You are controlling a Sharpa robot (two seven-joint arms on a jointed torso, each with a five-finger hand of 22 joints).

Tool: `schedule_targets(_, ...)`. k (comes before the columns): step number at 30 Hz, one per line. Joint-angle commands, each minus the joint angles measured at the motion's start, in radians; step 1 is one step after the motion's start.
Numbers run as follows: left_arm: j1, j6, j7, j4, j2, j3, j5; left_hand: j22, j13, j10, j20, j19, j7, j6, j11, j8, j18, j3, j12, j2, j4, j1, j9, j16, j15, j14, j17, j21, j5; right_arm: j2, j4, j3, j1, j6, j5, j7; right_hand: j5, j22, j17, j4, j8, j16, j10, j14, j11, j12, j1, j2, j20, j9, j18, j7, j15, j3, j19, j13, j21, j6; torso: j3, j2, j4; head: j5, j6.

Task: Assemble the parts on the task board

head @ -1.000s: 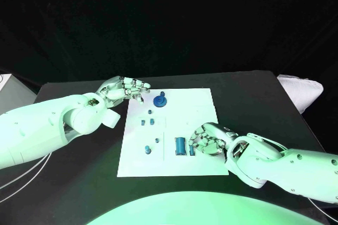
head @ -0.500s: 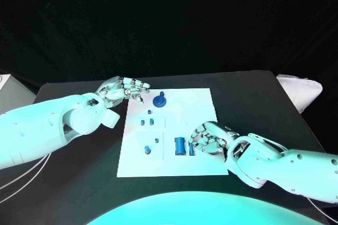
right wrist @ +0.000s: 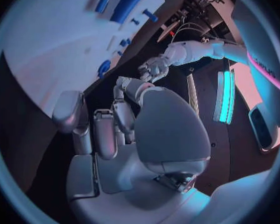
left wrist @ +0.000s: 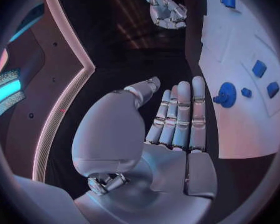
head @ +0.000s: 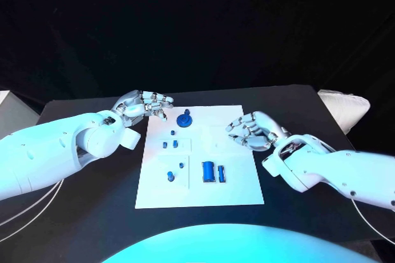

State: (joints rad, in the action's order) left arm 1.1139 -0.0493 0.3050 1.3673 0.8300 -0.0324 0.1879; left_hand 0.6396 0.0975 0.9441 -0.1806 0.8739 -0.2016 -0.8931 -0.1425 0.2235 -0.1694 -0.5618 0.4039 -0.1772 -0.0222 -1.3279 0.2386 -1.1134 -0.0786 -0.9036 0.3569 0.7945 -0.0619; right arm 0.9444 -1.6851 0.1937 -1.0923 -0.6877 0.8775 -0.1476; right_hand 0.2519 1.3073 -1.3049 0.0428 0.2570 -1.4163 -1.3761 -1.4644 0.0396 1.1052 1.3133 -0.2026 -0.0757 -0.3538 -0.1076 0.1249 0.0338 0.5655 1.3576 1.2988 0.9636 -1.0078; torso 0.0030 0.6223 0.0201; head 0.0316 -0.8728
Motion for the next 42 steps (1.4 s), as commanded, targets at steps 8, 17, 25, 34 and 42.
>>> schedule_targets(8, -0.004, -0.116, 0.172, -0.079, -0.042, 0.002, -0.156, -0.133, -0.035, 0.072, -0.047, -0.149, 0.021, -0.023, -0.005, 0.028, -0.003, -0.033, -0.109, 0.001, -0.014, -0.003, 0.010, 0.390, -0.039, 0.124, -0.157, -0.245, 0.002, -0.119, 0.292, -0.020, -0.050, 0.175, -0.568, -0.261, -0.031, -0.283, 0.612, -0.022, 0.005, 0.879, 0.332, 0.347, 0.062, -0.823, 0.007, 0.007, -0.058, -0.012, -0.065, 0.053, -0.071, 0.037, -0.330, -0.633, -0.732, 0.094, -0.0189, -0.041, 0.0116, -0.015, 0.028)
schedule_targets(17, -0.004, -0.171, 0.233, -0.191, -0.106, 0.002, -0.228, -0.344, -0.035, 0.073, -0.105, -0.155, 0.060, 0.018, -0.041, -0.029, -0.009, -0.008, -0.292, -0.005, -0.019, 0.000, -0.019, 0.717, -0.084, 0.111, -0.221, -0.537, 0.002, -0.224, 0.473, -0.037, -0.056, 0.272, -0.679, -0.314, -0.096, -0.546, 0.806, -0.011, -0.034, 1.164, 0.303, 0.402, 0.103, -0.994, -0.011, 0.010, -0.126, 0.022, -0.074, 0.075, -0.130, 0.020, -0.382, -1.015, -0.903, 0.113, -0.0171, -0.056, 0.0114, -0.032, 0.089)
schedule_targets(25, -0.007, -0.169, 0.181, -0.174, -0.104, 0.003, -0.182, -0.640, -0.098, -0.944, 0.181, -0.874, 0.202, 0.893, 0.142, -0.223, 0.169, 0.562, -0.404, 0.177, 0.022, 0.542, -0.239, 1.113, 0.079, 0.904, -0.357, -0.795, 0.062, -0.222, 0.447, -0.051, -0.049, 0.178, -0.633, -0.269, -0.252, -1.307, 1.305, -0.043, -0.257, 1.416, 1.376, 1.464, -0.040, -1.105, -0.542, 0.203, 0.076, 0.354, 0.108, -0.125, -0.034, -0.565, -1.358, -1.299, -0.964, 1.008, -0.0167, -0.055, 0.0087, -0.030, 0.097)
schedule_targets(34, -0.029, -0.378, 0.194, -0.031, -0.083, 0.014, -0.184, -0.640, -0.098, -0.944, 0.181, -0.874, 0.202, 0.893, 0.142, -0.223, 0.169, 0.562, -0.404, 0.177, 0.022, 1.328, -0.239, 1.113, 0.079, 0.904, -0.357, -0.795, 0.062, -0.187, 0.245, -0.138, 0.007, 0.020, -0.782, -0.332, -0.252, -1.307, 1.305, -0.043, -0.257, 1.416, 1.376, 1.464, -0.040, -1.105, -1.313, 0.203, 0.076, 0.354, 0.108, -0.125, -0.034, -0.565, -1.358, -1.299, -0.964, 1.008, -0.0087, -0.068, -0.0080, -0.031, 0.199)
schedule_targets(42, -0.052, -0.605, 0.208, 0.123, -0.061, 0.026, -0.187, -0.640, -0.098, -0.944, 0.181, -0.874, 0.202, 0.893, 0.142, -0.223, 0.169, 0.562, -0.404, 0.177, 0.022, 1.328, -0.239, 1.113, 0.079, 0.904, -0.357, -0.795, 0.062, -0.167, 0.127, -0.189, 0.039, -0.073, -0.869, -0.369, -0.252, -1.307, 1.305, -0.043, -0.257, 1.416, 1.376, 1.464, -0.040, -1.105, -1.313, 0.203, 0.076, 0.354, 0.108, -0.125, -0.034, -0.565, -1.358, -1.299, -0.964, 1.008, -0.0037, -0.077, -0.0187, -0.032, 0.264)
